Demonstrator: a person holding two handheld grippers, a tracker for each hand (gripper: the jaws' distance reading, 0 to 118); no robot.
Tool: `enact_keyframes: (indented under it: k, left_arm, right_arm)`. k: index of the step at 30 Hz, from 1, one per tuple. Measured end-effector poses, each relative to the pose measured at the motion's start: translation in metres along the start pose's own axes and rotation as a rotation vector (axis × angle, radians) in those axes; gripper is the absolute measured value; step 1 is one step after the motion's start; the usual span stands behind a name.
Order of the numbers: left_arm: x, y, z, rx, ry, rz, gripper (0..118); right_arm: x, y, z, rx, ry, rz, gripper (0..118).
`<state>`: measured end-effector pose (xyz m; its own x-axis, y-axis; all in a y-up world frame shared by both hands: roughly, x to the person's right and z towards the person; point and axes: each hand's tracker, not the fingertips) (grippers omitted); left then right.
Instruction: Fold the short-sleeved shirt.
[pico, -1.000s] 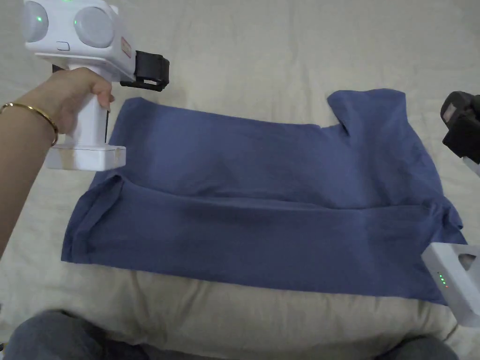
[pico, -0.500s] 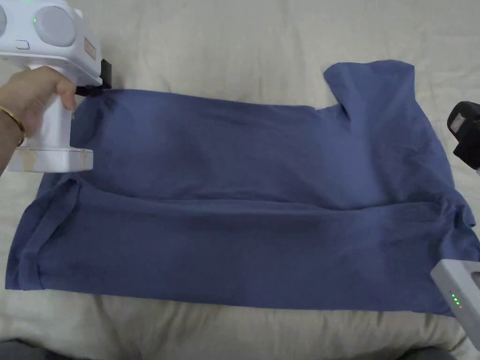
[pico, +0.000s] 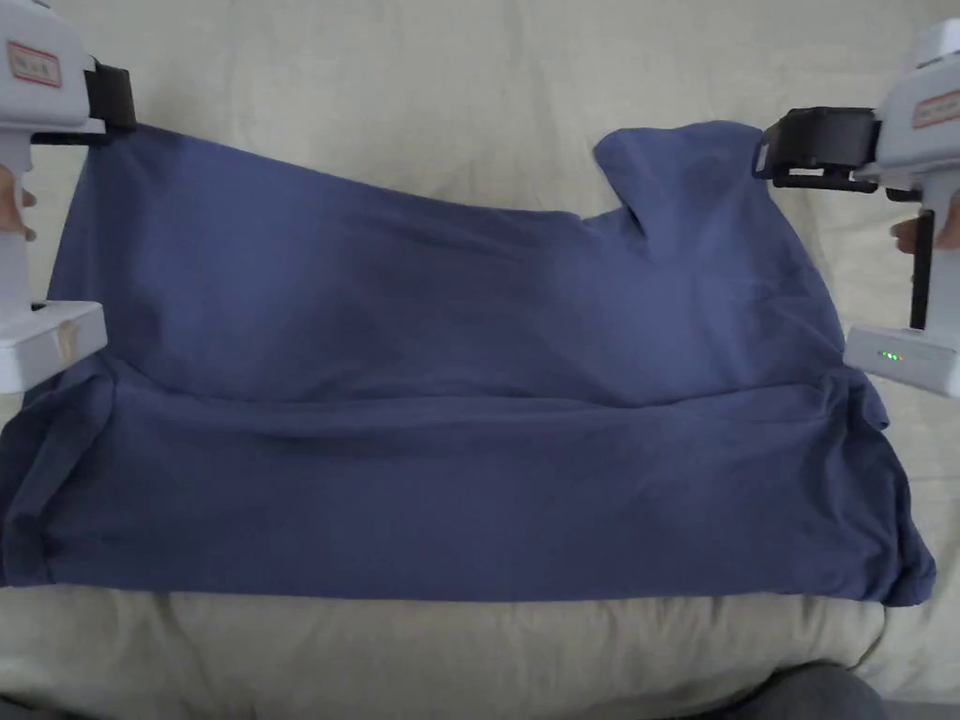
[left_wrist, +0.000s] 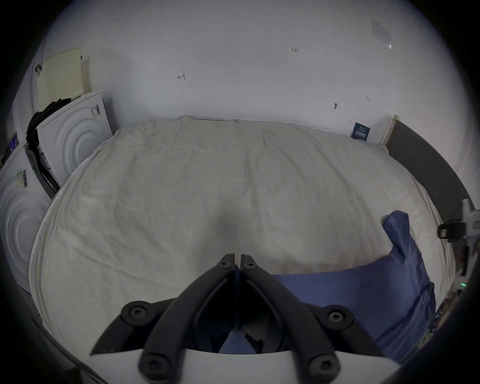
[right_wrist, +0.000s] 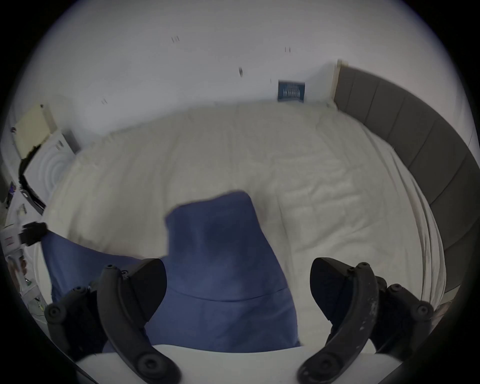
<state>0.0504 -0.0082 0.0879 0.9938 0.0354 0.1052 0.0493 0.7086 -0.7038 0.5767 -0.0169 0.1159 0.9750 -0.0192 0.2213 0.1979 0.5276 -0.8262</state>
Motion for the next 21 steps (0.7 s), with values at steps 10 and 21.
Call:
enact_keyframes:
  k: [10, 21]
  left_arm:
    - [-0.013, -0.002, -0.018, -0.043, 0.006, 0.043, 2]
    - [-0.014, -0.001, -0.014, -0.064, 0.015, 0.062, 2]
  right_arm:
    - [0.017, -0.009, -0.097, -0.142, -0.216, -0.023, 84]
    - [0.015, -0.001, -0.054, -0.092, -0.096, 0.023, 3]
